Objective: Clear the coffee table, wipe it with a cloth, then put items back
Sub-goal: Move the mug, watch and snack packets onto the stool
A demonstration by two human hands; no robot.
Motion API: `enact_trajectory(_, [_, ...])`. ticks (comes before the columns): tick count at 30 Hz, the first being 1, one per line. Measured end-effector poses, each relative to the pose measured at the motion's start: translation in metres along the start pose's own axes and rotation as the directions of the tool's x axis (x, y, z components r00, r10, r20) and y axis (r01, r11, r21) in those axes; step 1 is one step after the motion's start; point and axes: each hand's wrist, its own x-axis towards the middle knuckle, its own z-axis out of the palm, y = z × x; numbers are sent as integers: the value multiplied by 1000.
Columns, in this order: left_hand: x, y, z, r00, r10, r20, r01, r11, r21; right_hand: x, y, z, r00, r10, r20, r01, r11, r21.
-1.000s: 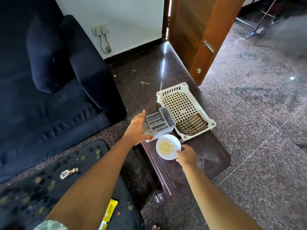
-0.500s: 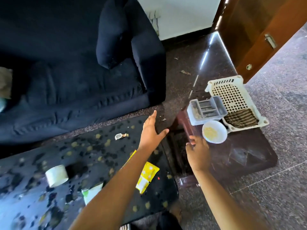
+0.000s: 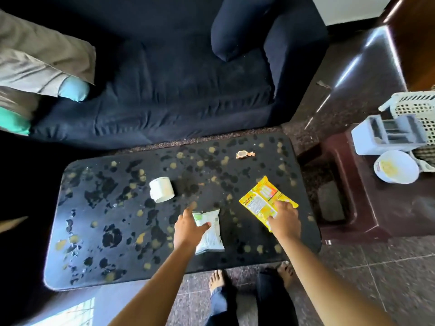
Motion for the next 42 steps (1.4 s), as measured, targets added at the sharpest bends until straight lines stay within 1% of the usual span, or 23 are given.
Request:
enact_trajectory(3, [4,-15,9,999,-35,17,34,999,35,16,-11,6,999,-1,-36,-2,998,-69])
enact_trajectory(6, [10,-21,19,996,-81,26,79,995,57,32,-17,11,1000,20,-8,-21,990,-141])
enact_trajectory(8, [11,-18,24,996,-90,-11,90,993,79,37,-18,14,999,46,-11,-47,984,-170])
enact_trajectory(10, [12,-14,23,992,-72,-105,79,995,65,38,-23,19,999,26,-39,-33,983,-181])
enact_trajectory(12, [15,-9,11,968,-50,-246,49,999,-8,34,-33,25,998,-22,-56,11,981,-193])
enact_trajectory(14, [24,-6,-9,909,-25,-416,2,998,-56,32,-47,32,996,-68,-52,57,981,-187])
enact_trajectory(16, [42,-5,-31,848,-51,-527,3,996,-91,37,-62,31,992,-112,-51,101,980,-172])
enact_trajectory(17, [54,-4,-41,842,-90,-532,32,992,-119,43,-71,29,990,-131,-51,121,978,-167])
enact_trajectory(18, [66,-4,-51,853,-145,-501,79,985,-151,51,-79,27,988,-144,-50,134,977,-167])
enact_trajectory(20, [90,-1,-64,895,-257,-365,197,961,-193,72,-97,20,983,-173,-59,159,969,-190])
enact_trajectory(21, [99,0,-68,907,-298,-298,251,950,-187,84,-105,15,978,-196,-70,177,960,-215])
enact_trajectory(22, [109,-2,-69,910,-326,-255,290,942,-170,97,-114,14,970,-228,-85,201,947,-249])
enact_trajectory(24, [122,-8,-68,910,-352,-217,328,934,-139,120,-127,12,953,-281,-108,234,917,-324])
enact_trajectory(27, [131,-18,-64,911,-359,-201,335,931,-145,147,-140,9,938,-330,-109,254,865,-434])
enact_trajectory(31, [133,-25,-65,924,-307,-227,275,948,-163,167,-144,15,926,-373,-52,282,779,-560])
enact_trajectory(35, [122,-22,-67,930,-200,-307,141,968,-206,172,-142,19,912,-405,-66,296,761,-578])
enact_trajectory(37, [113,-14,-65,926,-110,-361,23,971,-237,169,-142,15,901,-426,-83,312,769,-558])
enact_trajectory(39, [99,-1,-62,917,-15,-400,-97,961,-258,164,-142,8,897,-432,-93,332,798,-503])
enact_trajectory(41, [81,17,-55,912,75,-404,-198,942,-270,156,-137,1,912,-399,-89,338,858,-388])
enact_trajectory(42, [69,31,-49,912,117,-392,-239,930,-279,150,-130,-7,924,-371,-98,328,896,-300])
